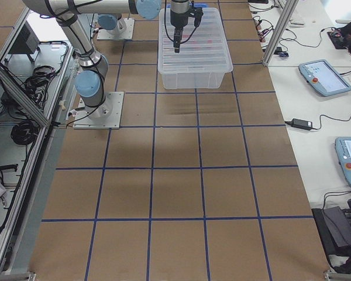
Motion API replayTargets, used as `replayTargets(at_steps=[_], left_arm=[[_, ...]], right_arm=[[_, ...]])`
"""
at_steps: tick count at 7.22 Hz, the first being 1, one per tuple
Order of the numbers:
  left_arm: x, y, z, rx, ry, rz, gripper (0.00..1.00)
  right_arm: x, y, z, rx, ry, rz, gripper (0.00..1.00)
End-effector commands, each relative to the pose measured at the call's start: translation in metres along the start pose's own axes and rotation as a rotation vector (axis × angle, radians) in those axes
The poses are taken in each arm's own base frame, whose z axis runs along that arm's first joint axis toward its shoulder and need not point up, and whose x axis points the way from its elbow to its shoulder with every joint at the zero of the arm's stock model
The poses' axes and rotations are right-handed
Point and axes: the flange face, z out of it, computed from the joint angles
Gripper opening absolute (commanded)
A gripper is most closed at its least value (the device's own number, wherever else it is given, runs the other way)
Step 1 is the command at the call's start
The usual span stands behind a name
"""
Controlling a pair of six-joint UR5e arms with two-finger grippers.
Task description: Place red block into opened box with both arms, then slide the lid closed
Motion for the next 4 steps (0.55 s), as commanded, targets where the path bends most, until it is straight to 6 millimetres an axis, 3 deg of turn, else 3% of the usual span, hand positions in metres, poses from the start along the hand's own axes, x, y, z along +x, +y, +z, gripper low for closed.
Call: replayTargets(at_steps=[1,4], left_arm=[[0.0003,-0.0026,0.0033,-0.007,-0.003,0.001,1.0],[0.0007,-0.0019,0.0035,-0.008,0.0,0.003,1.0]], right_arm=[[-0.0008,-0.0011,0.0023,-0.006,-0.004,-0.016,1.0],[0.0002,0.0003,0.004,-0.016,-0.001,-0.014,1.0]])
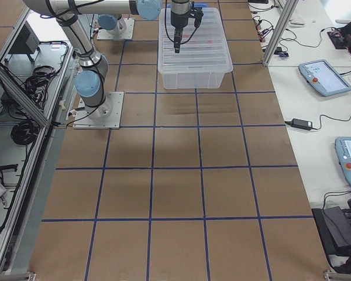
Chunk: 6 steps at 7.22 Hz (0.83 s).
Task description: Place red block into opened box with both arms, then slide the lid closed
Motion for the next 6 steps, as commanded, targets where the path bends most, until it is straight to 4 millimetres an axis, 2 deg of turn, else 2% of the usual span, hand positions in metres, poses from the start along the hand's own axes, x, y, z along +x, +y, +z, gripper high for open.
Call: replayTargets(at_steps=[1,6], left_arm=[[0.0004,-0.0006,0.0013,-0.002,0.003,0.0,1.0],[0.0004,0.0003,-0.0004,0.002,0.003,0.0,1.0]], right_arm=[[0.0036,0.0014,-0.0014,-0.006,0.002,0.007,1.0],[0.0045,0.0005,-0.0072,0.012,0.01,0.005,1.0]])
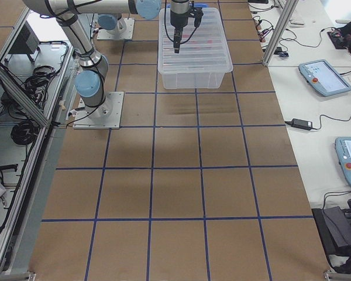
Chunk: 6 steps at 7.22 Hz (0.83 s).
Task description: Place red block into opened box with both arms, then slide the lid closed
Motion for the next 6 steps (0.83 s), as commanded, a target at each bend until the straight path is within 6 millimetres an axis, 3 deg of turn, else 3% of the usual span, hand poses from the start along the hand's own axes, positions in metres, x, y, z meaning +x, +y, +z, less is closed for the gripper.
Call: replayTargets(at_steps=[1,6], left_arm=[[-0.0003,0.0031,-0.0034,0.006,-0.004,0.0,1.0],[0.002,0.0032,-0.002,-0.003,-0.004,0.006,1.0]], right_arm=[[0.0,0.0,0.0017,-0.001,0.002,-0.001,1.0],[-0.0002,0.0004,0.0033,-0.005,0.001,0.01,1.0]])
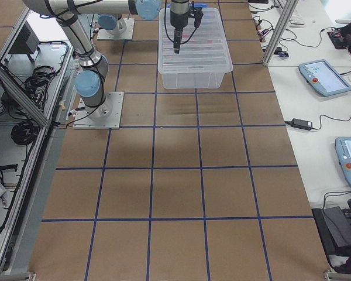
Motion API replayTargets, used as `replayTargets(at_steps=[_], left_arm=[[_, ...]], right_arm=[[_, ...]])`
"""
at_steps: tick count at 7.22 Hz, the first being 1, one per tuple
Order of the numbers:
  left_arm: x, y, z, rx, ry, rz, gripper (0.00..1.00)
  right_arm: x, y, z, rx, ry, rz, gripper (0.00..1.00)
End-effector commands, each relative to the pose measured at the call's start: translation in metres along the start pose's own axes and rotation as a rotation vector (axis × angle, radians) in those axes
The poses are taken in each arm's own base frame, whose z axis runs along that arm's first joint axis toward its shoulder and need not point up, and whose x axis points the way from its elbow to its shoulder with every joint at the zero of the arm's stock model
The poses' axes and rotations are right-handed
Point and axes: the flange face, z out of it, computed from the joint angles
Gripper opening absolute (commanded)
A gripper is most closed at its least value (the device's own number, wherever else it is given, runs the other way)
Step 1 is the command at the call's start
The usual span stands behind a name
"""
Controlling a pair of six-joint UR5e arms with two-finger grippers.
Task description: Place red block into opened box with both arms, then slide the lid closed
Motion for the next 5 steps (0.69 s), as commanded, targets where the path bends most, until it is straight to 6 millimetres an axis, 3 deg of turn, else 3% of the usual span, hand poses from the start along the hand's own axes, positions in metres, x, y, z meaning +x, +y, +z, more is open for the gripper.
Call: replayTargets(at_steps=[1,5], left_arm=[[0.0029,0.0002,0.0011,-0.003,-0.002,0.007,1.0],[0.001,0.0026,-0.0027,0.005,-0.007,0.005,1.0]], right_arm=[[-0.0005,0.0005,-0.0019,0.004,-0.002,0.007,1.0],[0.0001,-0.0019,-0.0011,0.006,-0.001,-0.003,1.0]])
